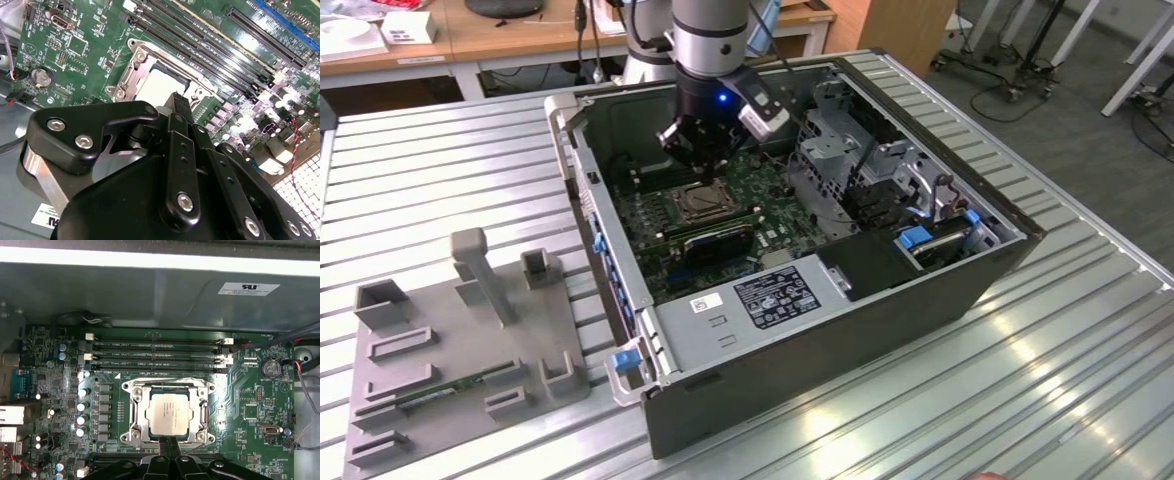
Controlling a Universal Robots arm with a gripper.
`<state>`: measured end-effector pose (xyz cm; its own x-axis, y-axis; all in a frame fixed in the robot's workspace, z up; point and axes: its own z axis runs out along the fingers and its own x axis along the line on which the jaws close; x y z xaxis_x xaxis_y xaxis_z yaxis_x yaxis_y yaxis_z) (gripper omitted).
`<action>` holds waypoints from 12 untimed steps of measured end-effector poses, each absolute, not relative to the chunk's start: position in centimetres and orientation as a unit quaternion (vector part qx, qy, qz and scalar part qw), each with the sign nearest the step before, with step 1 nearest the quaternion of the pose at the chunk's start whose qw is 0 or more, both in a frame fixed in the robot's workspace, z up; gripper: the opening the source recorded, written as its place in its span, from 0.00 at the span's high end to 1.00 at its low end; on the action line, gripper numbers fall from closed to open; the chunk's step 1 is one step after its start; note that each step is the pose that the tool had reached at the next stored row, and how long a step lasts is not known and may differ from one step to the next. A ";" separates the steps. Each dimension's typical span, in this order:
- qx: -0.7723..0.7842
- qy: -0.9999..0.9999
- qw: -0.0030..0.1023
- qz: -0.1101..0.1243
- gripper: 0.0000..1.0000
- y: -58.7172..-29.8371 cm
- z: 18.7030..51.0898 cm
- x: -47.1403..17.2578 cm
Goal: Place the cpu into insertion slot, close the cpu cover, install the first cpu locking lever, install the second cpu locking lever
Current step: 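Install the second cpu locking lever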
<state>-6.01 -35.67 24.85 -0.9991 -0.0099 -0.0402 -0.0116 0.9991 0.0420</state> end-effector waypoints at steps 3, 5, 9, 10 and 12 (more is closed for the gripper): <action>-0.005 1.000 0.020 0.021 0.89 -35.8 24.9 -6.0; -0.005 1.000 0.020 0.021 0.89 -35.9 24.9 -6.0; -0.005 1.000 0.020 0.021 0.89 -36.1 24.9 -6.0; -0.005 1.000 0.020 0.021 0.89 -36.2 24.9 -6.0; -0.005 1.000 0.020 0.021 0.89 -36.3 24.8 -6.0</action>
<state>-6.01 -36.26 24.85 -0.9991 -0.0099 -0.0403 -0.0116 0.9990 0.0421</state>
